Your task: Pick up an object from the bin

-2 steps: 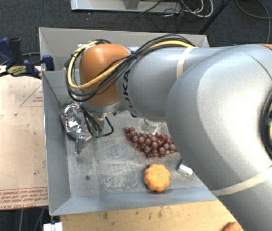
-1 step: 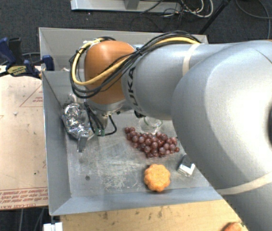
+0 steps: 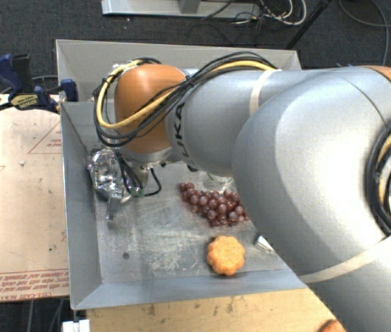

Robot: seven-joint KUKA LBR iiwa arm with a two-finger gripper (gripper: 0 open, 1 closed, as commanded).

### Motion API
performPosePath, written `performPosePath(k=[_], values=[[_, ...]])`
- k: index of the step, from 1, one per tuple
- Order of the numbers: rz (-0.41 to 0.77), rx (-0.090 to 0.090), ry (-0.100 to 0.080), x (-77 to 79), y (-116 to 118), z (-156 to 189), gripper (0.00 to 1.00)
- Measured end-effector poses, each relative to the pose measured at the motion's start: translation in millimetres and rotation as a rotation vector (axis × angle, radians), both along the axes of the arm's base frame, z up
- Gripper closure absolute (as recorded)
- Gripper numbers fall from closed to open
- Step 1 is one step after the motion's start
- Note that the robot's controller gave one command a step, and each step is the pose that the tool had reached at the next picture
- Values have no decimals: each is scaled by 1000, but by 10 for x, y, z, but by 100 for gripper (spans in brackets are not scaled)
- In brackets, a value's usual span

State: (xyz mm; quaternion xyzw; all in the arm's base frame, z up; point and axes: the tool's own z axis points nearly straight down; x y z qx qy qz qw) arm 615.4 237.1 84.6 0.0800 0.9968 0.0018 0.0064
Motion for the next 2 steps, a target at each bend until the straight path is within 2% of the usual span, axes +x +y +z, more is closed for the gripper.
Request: performPosePath(k=[1, 2], values=[[-3, 4, -19, 45, -8, 28, 100], [-3, 4, -19, 45, -8, 28, 100]])
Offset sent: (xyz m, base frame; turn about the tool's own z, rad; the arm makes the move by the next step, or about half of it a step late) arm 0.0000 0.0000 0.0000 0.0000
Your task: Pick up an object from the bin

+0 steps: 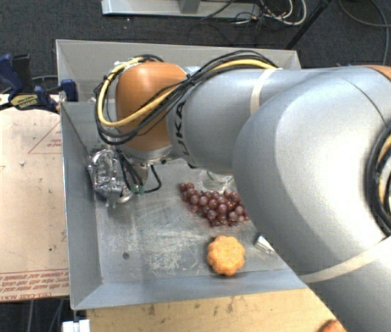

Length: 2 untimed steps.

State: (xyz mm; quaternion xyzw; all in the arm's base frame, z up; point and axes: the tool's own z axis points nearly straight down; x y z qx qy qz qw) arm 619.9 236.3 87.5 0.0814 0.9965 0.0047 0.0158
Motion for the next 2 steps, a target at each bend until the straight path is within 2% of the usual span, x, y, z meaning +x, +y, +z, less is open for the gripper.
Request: performPosePath(k=[2], values=[[0, -1, 12, -13, 5, 89, 100]])
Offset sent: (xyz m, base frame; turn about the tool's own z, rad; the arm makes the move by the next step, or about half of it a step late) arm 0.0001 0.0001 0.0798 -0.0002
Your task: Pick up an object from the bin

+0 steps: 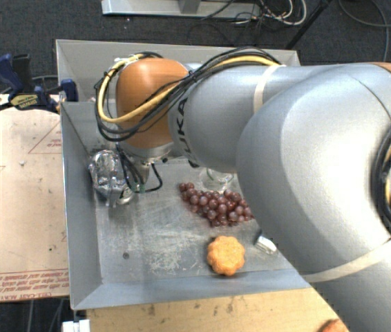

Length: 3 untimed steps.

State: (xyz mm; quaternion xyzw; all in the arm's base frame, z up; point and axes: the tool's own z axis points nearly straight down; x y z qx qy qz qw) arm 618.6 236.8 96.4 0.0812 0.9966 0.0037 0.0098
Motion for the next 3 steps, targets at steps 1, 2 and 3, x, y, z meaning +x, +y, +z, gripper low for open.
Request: performPosePath(k=[1, 2, 3], values=[[0, -3, 11, -16, -4, 196, 100], [0, -3, 13, -10, -2, 386, 100], [0, -2, 11, 1, 3, 488, 100]])
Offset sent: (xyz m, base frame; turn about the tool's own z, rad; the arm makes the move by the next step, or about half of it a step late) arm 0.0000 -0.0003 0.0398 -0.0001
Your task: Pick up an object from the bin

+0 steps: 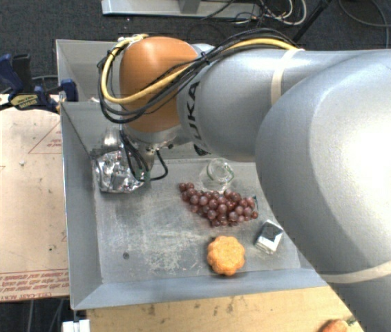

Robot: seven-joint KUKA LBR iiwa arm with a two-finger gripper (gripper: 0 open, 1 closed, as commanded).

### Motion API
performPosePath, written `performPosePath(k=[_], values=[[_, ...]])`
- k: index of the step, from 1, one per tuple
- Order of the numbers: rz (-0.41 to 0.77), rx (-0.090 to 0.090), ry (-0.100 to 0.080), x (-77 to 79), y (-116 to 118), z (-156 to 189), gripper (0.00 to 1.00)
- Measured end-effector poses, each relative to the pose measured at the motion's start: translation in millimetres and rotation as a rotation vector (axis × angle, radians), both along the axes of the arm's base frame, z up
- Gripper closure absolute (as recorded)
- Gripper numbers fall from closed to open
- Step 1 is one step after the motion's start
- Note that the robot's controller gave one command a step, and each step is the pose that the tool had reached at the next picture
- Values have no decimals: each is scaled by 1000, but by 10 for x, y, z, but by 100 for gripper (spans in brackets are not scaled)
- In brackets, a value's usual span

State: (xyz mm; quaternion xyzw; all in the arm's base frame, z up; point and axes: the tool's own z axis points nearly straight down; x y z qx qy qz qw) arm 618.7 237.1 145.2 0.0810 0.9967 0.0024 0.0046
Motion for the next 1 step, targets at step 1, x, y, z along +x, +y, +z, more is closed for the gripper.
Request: performPosePath(k=[1], values=[[0, -2, 5, -9, -3, 48, 100]])
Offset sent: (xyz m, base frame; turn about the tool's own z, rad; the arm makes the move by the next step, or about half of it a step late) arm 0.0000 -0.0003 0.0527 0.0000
